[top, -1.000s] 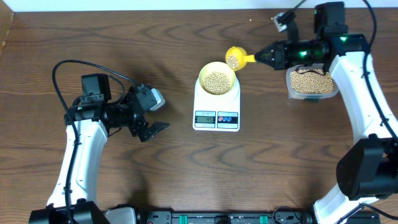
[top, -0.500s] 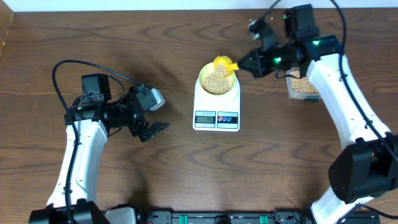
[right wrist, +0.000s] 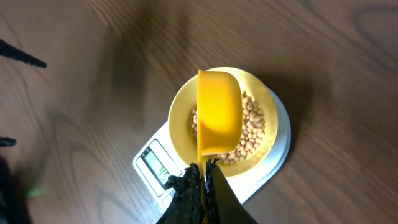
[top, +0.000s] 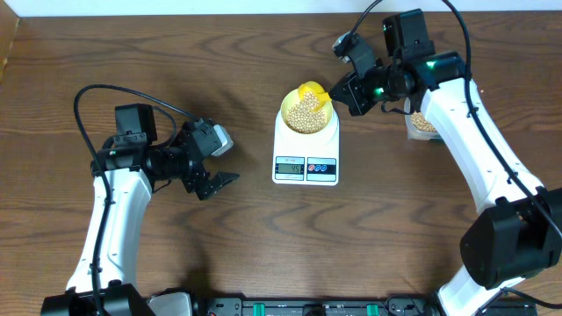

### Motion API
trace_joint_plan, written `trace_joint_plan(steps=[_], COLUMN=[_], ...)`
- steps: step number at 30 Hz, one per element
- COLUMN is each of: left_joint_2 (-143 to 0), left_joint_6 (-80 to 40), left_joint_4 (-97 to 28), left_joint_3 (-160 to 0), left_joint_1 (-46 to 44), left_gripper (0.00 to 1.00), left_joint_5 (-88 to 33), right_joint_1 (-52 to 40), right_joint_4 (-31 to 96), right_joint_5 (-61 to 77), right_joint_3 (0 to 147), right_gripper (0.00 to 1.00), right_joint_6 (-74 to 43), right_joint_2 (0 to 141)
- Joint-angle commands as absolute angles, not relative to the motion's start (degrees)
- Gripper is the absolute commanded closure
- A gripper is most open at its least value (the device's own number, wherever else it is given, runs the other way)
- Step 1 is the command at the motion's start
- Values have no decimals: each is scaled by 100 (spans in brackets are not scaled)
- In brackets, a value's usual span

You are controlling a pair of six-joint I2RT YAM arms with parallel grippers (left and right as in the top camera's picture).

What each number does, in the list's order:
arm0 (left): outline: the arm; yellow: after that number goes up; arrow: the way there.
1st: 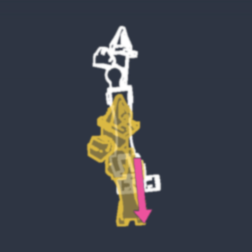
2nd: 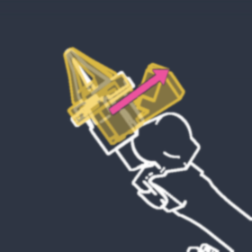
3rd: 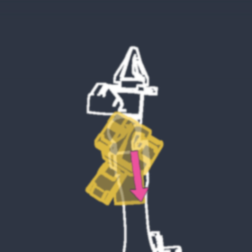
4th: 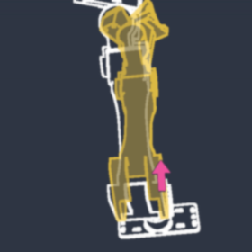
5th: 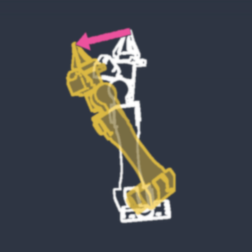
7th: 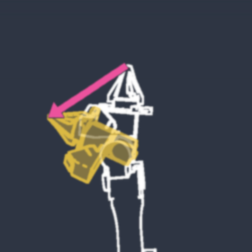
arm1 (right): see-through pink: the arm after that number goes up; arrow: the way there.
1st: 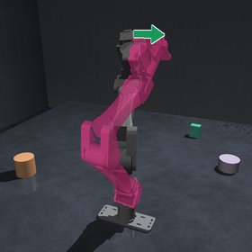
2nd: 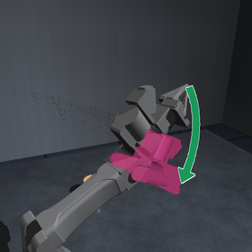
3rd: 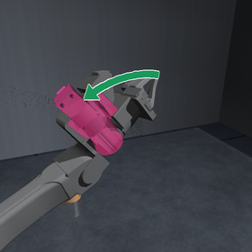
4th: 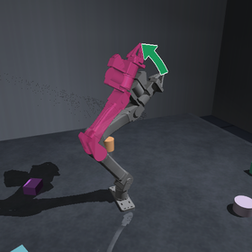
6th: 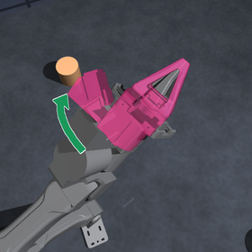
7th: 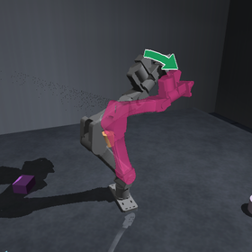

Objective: Scoop item into bowl and weigh 50g on scale
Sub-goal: 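Tilt scoop with right gripper to pour soybeans into bowl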

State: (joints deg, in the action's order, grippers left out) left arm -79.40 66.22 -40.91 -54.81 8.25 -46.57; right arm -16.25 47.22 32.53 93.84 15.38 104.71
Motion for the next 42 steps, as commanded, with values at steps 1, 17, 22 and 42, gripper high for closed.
trace_joint_plan(steps=[1,17,22,42], left_joint_2=[-7975,-7975,-7975,-7975], left_joint_6=[6613,6613,6613,6613], left_joint_4=[-4108,-4108,-4108,-4108], left_joint_3=[-5422,-5422,-5422,-5422], left_joint_1=[845,845,845,845], left_gripper=[3,2,3,2], left_joint_5=[-4687,-4687,-4687,-4687], right_joint_1=[-1721,-1616,-1522,-1584], right_joint_4=[4657,4630,4626,4390], right_joint_5=[3234,3238,3531,3461], right_joint_3=[9439,9439,9439,9439], right_gripper=[99,99,99,99], right_joint_6=[2043,1367,1245,1767], right_joint_2=[10363,10363,10363,10363])
